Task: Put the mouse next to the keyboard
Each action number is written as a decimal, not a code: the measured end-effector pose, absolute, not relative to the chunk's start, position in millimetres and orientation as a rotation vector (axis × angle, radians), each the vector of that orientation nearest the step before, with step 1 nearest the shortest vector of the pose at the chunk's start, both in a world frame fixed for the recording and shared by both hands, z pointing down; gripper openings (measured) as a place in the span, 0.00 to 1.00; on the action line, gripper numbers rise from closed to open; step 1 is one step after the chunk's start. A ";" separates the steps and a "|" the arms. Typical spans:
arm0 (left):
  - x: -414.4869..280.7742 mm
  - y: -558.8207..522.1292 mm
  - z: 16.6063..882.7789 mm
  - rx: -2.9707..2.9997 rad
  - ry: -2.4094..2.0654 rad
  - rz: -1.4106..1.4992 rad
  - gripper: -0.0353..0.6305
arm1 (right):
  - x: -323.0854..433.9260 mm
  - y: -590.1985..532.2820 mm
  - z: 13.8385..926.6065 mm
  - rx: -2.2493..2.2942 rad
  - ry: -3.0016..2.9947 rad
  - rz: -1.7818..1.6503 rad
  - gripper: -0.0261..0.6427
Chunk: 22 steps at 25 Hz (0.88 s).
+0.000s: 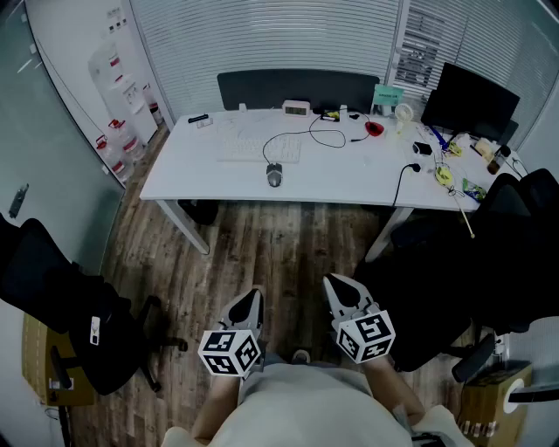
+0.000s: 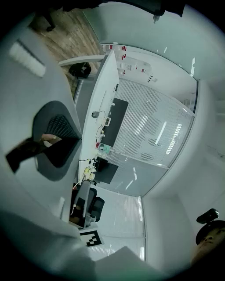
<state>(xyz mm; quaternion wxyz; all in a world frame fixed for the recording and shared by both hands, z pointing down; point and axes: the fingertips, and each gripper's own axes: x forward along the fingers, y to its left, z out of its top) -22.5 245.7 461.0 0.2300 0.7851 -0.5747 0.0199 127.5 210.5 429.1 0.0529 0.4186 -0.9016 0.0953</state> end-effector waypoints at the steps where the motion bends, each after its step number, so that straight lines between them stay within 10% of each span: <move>1: -21.5 245.3 460.6 2.165 -1.581 0.059 0.07 | 127.9 210.1 428.1 1.273 -2.743 0.286 0.04; 22: -7.9 246.1 458.4 2.197 -1.580 0.052 0.07 | 140.3 207.8 428.6 1.263 -2.760 0.283 0.04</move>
